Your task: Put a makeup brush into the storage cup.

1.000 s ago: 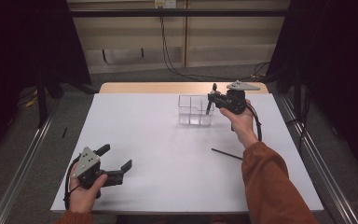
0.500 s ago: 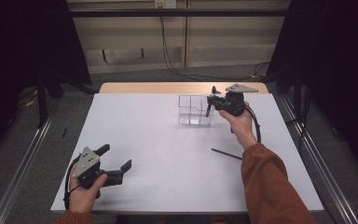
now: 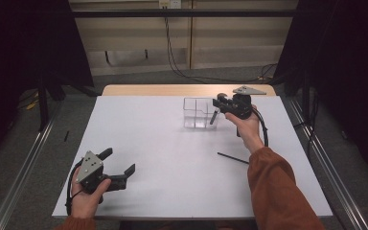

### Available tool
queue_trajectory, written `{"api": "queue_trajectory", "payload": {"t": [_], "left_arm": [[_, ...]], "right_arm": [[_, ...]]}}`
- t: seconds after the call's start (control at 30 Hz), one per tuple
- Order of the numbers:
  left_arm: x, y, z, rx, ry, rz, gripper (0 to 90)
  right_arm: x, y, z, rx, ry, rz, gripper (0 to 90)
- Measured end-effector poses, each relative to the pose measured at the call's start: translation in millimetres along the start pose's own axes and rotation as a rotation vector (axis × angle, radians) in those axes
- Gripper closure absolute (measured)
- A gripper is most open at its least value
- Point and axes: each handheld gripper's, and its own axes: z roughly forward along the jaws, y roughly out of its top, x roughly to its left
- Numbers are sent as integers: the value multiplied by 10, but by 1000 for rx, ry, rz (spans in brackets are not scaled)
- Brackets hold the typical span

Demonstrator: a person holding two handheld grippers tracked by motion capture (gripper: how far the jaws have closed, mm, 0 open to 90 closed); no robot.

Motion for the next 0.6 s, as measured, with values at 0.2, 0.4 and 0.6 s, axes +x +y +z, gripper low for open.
{"api": "queue_trajectory", "payload": {"t": [0.2,0.4,0.6], "left_arm": [[-9,1,4,1,-7,3,22],[-3,1,1,0,-3,-1,22],[-5,0,3,0,-4,-3,22]], "right_arm": [[-5,-10,-11,4,-21,26,434],[13,-32,-44,-15,-1,16,251],[2,-50,-92,-37,-31,22,51]]}}
